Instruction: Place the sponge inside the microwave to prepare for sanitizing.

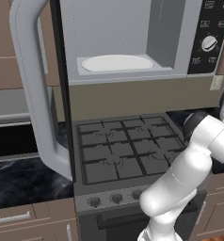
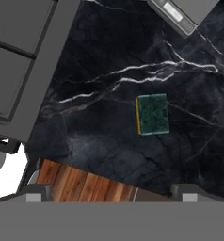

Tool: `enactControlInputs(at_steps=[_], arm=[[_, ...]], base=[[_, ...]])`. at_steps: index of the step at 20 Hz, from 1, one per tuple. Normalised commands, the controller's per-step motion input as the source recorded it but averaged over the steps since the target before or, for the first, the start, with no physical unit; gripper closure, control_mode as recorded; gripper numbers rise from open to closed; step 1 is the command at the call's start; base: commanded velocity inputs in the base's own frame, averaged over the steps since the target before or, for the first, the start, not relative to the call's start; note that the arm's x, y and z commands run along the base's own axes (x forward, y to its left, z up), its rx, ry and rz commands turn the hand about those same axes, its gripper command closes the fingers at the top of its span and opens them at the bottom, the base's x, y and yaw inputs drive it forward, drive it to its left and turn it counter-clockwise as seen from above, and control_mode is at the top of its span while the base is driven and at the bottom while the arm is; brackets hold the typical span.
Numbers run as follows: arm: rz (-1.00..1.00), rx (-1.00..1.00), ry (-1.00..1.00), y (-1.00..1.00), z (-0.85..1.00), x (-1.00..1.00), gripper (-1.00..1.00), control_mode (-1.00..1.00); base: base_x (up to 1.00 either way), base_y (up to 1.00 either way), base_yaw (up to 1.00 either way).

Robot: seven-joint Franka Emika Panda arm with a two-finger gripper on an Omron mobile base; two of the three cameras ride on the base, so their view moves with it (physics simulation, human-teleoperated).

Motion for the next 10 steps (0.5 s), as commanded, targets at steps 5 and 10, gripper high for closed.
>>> enactControlInputs(at_steps=[5,10], arm=[[0.0,-0.1,-0.05,0.0,-0.37,0.11,-1.0,-1.0],[0.0,-0.05,-0.06,-0.03,-0.3,0.16,-1.0,-1.0]], base=[[0.0,0.0,0.0],[0.0,0.0,0.0]])
